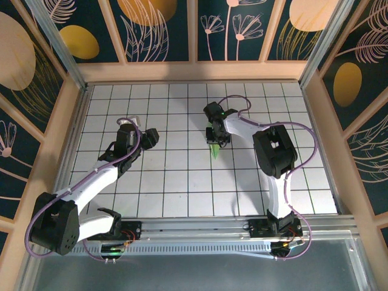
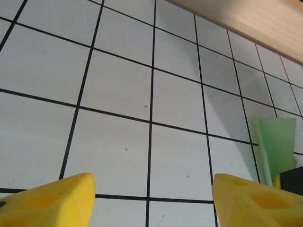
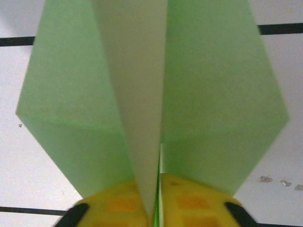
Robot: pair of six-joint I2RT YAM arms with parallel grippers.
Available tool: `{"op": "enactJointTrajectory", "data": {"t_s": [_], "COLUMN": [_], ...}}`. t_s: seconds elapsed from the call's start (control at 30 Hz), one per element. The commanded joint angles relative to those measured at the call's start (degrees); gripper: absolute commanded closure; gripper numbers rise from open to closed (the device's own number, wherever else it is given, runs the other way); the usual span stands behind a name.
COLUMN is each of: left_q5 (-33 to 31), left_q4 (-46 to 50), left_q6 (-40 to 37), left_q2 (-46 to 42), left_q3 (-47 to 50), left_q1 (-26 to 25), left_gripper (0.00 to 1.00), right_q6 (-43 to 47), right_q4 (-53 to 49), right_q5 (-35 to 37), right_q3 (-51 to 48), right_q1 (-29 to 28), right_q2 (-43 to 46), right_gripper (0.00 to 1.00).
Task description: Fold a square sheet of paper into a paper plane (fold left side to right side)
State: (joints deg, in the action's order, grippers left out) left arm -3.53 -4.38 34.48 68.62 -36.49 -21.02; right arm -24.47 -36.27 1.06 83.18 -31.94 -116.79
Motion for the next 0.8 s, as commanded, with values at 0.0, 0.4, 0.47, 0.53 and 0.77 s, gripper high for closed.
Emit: {"op": "enactJointTrajectory", "data": {"t_s": [0.0, 0.4, 0.47, 0.53, 0.77], "left_q5": [0.12, -0.9, -0.89, -1.04, -0.58], "left_q4": [1.12, 2.27, 2.43, 2.61, 2.97], "left_q6": [-0.73, -1.07, -1.08, -1.15, -1.26], "left_q2": [0.02, 0.02, 0.02, 0.06, 1.05], "left_q3": [-2.04, -3.06, -3.28, -3.41, -4.53], "left_q1": [0.18, 0.1, 0.13, 0.18, 0.16], "left_gripper": [0.34, 0.33, 0.33, 0.33, 0.33], "right_q6": [0.09, 0.91, 0.91, 0.87, 0.83], "right_q4": [0.39, 1.39, 1.4, 1.46, 0.99], "right_q5": [0.94, 1.76, 2.22, 2.63, 3.23], "right_q3": [-0.82, -2.93, -3.02, -3.11, -2.36], "right_q1": [0.13, -0.07, -0.2, -0.24, -0.39], "right_q2": [-0.48, -0.06, 0.15, 0.49, 3.44], "right_gripper": [0.77, 0.57, 0.54, 0.51, 0.5]}}
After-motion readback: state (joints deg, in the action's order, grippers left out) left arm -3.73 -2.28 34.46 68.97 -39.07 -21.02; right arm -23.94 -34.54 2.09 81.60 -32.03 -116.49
